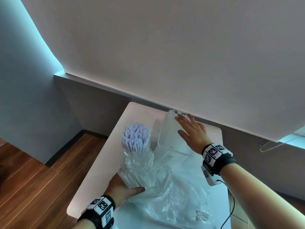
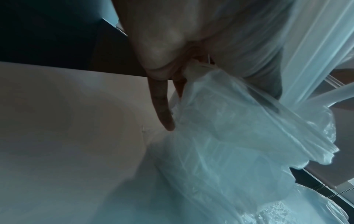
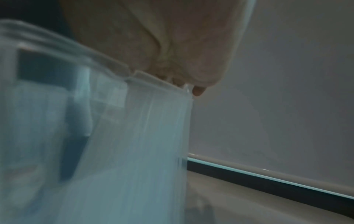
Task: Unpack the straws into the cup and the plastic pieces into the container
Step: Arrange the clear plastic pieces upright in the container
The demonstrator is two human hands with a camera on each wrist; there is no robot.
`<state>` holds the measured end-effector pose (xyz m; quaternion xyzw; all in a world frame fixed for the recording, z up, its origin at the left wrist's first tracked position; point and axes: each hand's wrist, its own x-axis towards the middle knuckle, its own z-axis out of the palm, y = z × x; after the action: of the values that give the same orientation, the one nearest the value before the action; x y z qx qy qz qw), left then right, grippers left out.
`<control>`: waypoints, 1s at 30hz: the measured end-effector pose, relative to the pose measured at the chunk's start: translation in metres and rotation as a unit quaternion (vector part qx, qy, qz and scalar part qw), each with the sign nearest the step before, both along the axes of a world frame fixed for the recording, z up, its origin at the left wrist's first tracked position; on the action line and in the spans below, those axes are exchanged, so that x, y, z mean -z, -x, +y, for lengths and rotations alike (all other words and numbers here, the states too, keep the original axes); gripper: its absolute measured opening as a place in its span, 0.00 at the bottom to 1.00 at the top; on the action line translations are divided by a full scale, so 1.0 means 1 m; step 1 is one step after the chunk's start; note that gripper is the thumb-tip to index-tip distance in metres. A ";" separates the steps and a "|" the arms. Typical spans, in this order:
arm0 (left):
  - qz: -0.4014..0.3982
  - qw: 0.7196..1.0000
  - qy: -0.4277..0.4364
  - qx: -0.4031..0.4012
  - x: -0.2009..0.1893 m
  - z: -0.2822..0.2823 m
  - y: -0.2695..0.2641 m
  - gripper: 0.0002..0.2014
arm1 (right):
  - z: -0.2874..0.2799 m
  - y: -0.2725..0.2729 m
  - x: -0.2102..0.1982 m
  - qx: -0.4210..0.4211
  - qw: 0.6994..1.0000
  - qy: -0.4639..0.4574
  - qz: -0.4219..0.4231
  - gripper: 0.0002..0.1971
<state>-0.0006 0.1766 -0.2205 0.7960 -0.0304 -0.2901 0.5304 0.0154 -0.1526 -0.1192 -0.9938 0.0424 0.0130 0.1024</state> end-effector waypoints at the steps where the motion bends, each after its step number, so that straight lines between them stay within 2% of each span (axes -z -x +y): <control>1: -0.004 1.000 0.002 -0.001 -0.001 0.000 0.000 0.38 | 0.001 0.000 -0.002 0.001 1.000 -0.001 0.014 0.27; 8: -0.026 1.000 0.005 0.004 -0.010 -0.002 0.001 0.39 | 0.014 0.004 -0.013 -0.017 0.999 0.025 0.033 0.32; 11: -0.033 0.999 -0.003 -0.001 -0.013 -0.002 0.002 0.37 | 0.024 0.014 -0.030 0.014 0.995 -0.017 -0.093 0.26; 13: -0.026 1.000 -0.011 -0.002 -0.012 -0.001 0.001 0.38 | 0.034 0.029 -0.045 0.026 0.979 -0.055 -0.196 0.20; 14: -0.022 1.000 -0.012 -0.002 -0.012 0.000 0.001 0.38 | 0.039 0.040 -0.050 0.016 0.970 -0.096 -0.221 0.18; 16: -0.009 1.000 -0.013 -0.001 -0.011 0.001 0.001 0.35 | 0.049 0.067 -0.054 -0.006 0.968 -0.163 -0.188 0.20; 19: 0.005 1.000 -0.014 0.002 -0.009 -0.001 0.000 0.31 | 0.065 0.108 -0.036 -0.006 0.984 -0.178 -0.017 0.27; 22: 0.037 0.999 -0.012 0.004 -0.003 0.002 -0.002 0.34 | 0.083 0.132 0.004 0.002 0.972 -0.185 0.144 0.55; 23: 0.045 0.999 -0.011 0.005 -0.002 0.002 -0.002 0.36 | 0.090 0.133 0.016 0.007 0.969 -0.194 0.155 0.61; 25: 0.061 0.998 -0.009 0.011 -0.001 0.002 -0.001 0.38 | 0.101 0.129 0.032 0.021 0.972 -0.205 0.111 0.65; 28: 0.045 0.999 -0.003 0.022 -0.006 0.001 0.001 0.34 | 0.111 0.112 0.035 0.039 0.967 -0.248 0.034 0.56; 30: 0.019 0.999 -0.001 0.028 -0.009 0.002 0.002 0.36 | 0.116 0.102 0.035 0.053 0.954 -0.294 0.019 0.49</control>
<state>-0.0023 0.1781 -0.2113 0.7899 -0.0420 -0.3200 0.5214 -0.0869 -0.0363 -0.1545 -0.9155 0.0909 0.0389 0.3901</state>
